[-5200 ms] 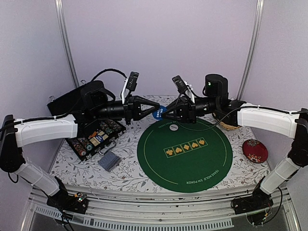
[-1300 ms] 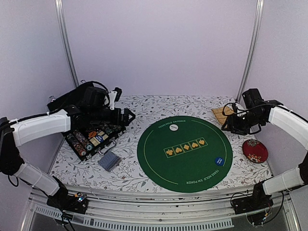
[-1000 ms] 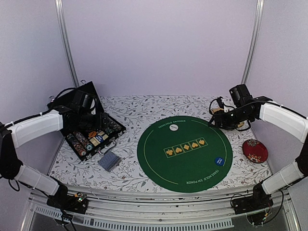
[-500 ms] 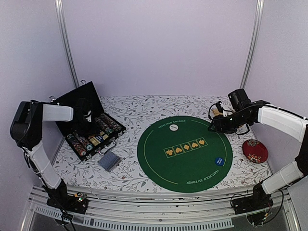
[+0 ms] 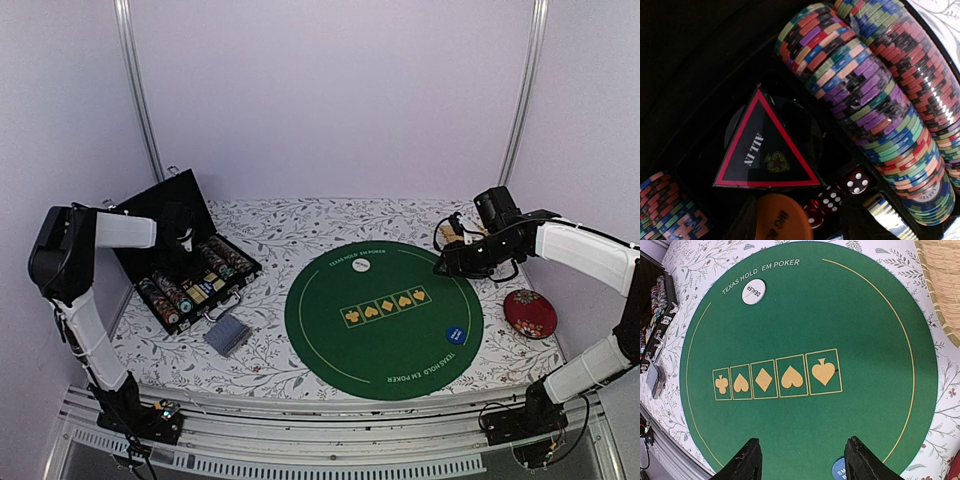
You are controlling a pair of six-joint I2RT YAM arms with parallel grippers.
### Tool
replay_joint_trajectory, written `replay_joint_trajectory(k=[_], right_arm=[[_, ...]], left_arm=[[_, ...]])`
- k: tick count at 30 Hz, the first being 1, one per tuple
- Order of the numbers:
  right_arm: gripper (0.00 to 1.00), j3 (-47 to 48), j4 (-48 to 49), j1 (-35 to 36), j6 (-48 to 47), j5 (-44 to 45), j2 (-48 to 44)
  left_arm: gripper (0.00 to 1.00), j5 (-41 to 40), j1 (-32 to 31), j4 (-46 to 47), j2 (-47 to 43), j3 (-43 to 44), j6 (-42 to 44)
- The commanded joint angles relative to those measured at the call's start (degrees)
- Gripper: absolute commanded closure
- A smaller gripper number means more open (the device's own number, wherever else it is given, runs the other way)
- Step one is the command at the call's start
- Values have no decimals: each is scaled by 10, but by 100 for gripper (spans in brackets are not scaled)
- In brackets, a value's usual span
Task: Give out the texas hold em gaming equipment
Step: Pick up the big blind button from the chip case.
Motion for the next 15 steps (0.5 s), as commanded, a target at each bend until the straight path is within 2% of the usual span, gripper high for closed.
replay_joint_trajectory(k=[1, 4, 12, 15], right_arm=[[42, -6, 15, 1, -7, 5, -2], [42, 0, 13, 1, -8, -4, 8], [42, -3, 11, 1, -10, -2, 3], [42, -8, 15, 2, -10, 2, -4]], left_arm=[[40, -31, 7, -33, -10, -17, 11], [42, -22, 10, -28, -7, -24, 15], [79, -16, 10, -22, -18, -33, 14], [88, -26, 9, -28, -29, -33, 14]])
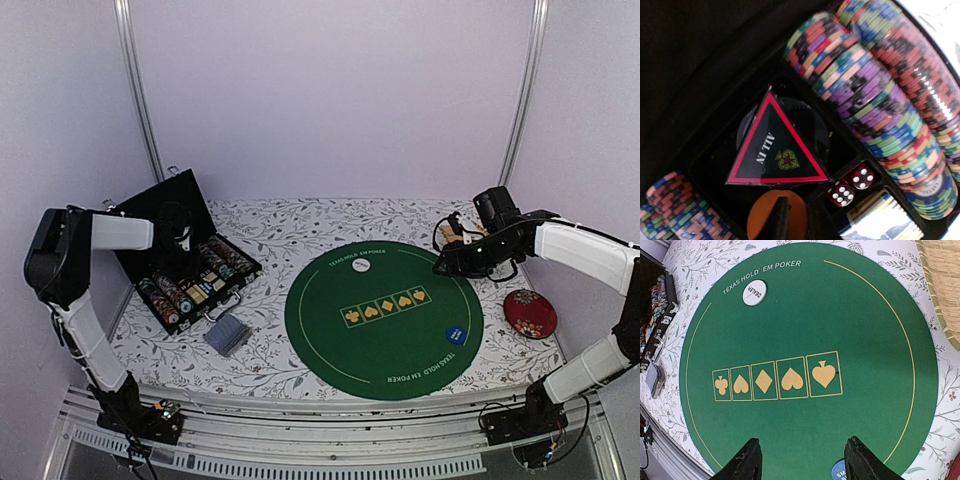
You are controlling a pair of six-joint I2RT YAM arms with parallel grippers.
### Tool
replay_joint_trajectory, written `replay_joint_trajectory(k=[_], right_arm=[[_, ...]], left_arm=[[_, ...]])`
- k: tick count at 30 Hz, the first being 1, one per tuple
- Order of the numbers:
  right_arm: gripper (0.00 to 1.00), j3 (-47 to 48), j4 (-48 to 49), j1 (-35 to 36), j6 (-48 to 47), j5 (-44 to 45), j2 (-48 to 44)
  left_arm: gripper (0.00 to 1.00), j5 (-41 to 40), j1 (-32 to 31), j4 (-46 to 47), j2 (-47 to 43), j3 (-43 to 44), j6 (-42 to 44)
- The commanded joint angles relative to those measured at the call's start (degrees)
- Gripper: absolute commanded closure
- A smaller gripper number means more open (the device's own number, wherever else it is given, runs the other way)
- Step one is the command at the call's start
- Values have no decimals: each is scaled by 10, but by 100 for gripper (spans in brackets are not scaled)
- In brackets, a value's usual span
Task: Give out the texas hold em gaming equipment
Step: Pick up the big blind button from the chip case, then pass from the left arm to the right
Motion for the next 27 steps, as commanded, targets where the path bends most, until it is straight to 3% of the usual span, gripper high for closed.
replay_joint_trajectory(k=[1, 3, 11, 20, 24, 27], right_arm=[[42, -8, 11, 1, -6, -1, -6], [42, -1, 7, 2, -6, -10, 0], [42, 15, 4, 1, -10, -20, 10], [42, 19, 9, 2, -13, -29, -7], [42, 16, 21, 2, -13, -38, -12], [42, 19, 22, 2, -13, -61, -15]], left_arm=[[91, -17, 6, -41, -17, -17, 1], [100, -24, 5, -45, -24, -18, 3], [100, -66, -1, -65, -50, -7, 8], [100, -77, -6, -45, -144, -29, 11], [100, -52, -5, -29, -164, -37, 12], [100, 11, -8, -15, -186, -38, 2]])
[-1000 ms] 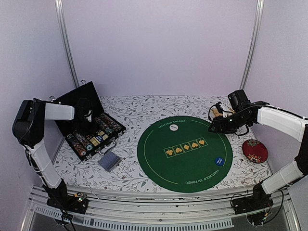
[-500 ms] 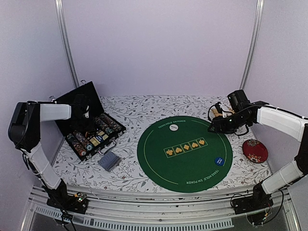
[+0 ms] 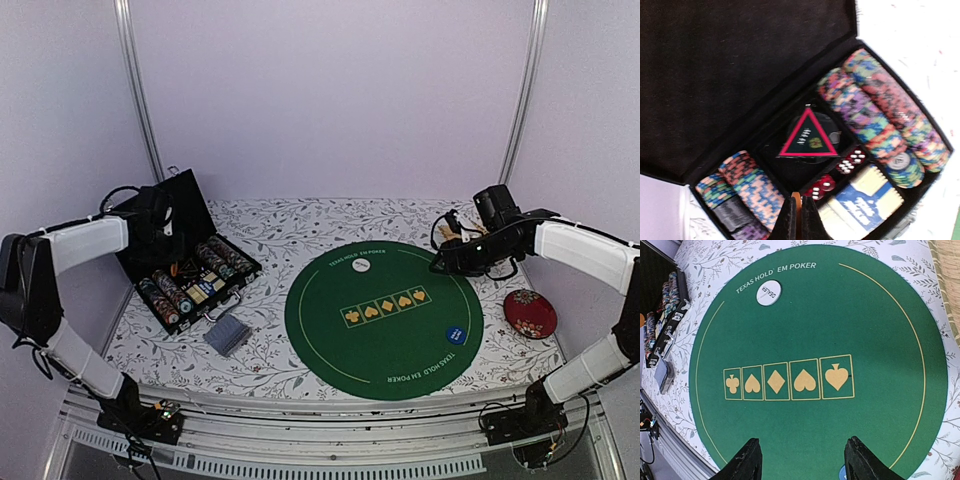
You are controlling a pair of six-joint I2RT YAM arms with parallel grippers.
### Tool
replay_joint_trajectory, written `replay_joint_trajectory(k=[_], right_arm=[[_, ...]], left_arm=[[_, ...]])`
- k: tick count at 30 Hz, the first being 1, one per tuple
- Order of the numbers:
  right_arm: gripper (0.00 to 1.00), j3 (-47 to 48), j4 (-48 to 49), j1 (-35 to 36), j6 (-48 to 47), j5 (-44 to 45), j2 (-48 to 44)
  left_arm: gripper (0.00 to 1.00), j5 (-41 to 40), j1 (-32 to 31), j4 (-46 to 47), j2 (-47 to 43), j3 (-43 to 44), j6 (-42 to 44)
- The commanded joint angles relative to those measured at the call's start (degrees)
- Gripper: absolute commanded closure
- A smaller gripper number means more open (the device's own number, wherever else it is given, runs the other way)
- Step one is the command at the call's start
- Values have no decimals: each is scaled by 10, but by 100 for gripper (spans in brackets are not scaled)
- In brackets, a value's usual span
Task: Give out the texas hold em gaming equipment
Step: Pass from the left arm to the right
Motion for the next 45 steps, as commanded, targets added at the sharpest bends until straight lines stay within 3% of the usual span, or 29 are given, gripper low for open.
replay_joint_trajectory(k=[1, 3, 8, 12, 15, 20, 28, 31, 40, 45], right_arm=[[42, 9, 27, 3, -10, -49, -25], [43, -1, 62, 11, -14, -93, -42], [42, 16, 141, 93, -50, -178, -65], [39, 8, 297, 139, -60, -295, -56], [37, 19, 375, 155, -47, -330, -38], [33, 38, 482, 165, -15, -388, 5], [28, 69, 496, 201, -18, -389, 47], [33, 67, 512, 206, -13, -390, 52], [79, 75, 516, 211, 1, -408, 77], [86, 73, 507, 211, -2, -412, 76]], left_arm=[[100, 93, -8, 32, -37, -12, -18], [100, 144, -33, 56, -61, -8, -28], [100, 254, -167, 136, -99, 22, -36], [100, 357, -242, 225, -110, 36, -63], [100, 416, -290, 299, -118, 33, -76], [100, 477, -340, 386, -111, 25, -97], [100, 515, -374, 439, -82, 31, -102], [100, 523, -380, 441, -66, 41, -103], [100, 532, -387, 441, -39, 64, -99], [100, 531, -387, 438, -36, 65, -96]])
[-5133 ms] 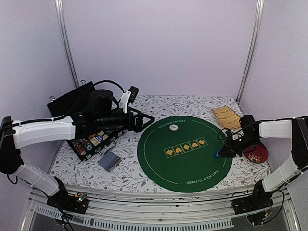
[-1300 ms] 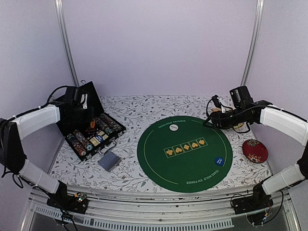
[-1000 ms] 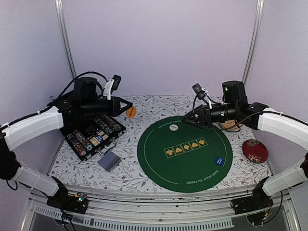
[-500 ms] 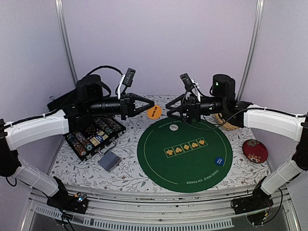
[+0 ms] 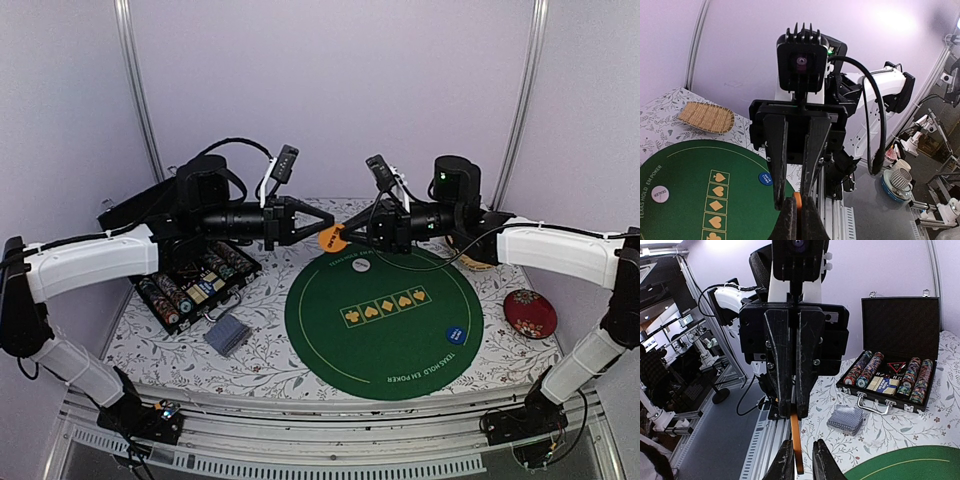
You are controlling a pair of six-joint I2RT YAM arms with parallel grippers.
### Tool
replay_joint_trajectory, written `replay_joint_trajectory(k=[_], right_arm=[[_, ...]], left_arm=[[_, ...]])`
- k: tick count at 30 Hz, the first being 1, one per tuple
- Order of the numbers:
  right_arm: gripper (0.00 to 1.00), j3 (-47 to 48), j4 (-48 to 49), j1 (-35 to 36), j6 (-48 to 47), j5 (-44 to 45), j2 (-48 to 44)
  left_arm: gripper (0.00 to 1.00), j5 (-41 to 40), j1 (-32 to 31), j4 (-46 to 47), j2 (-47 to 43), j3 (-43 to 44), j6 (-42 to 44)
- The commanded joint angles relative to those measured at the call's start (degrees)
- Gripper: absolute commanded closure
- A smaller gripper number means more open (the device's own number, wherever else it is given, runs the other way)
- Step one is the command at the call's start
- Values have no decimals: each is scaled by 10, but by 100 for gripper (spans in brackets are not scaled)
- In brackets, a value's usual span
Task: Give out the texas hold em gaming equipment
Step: Pass from the left arm to the right
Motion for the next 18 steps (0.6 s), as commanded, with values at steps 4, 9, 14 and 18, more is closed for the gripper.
replay_joint_trajectory(k=[4, 9, 14, 18], right_arm=[[98, 11, -8, 4, -6, -20, 5], [99, -6, -46, 4, -30, 5, -15], [99, -6, -230, 4, -112, 68, -2], [99, -38, -345, 4, -147, 46, 53]], left_arm=[[100, 6, -8, 17, 4, 11, 0], [100, -40, -6, -17, 1, 14, 15], [14, -254, 20, -155, -14, 18, 16], [6, -347, 67, -228, -25, -5, -24]])
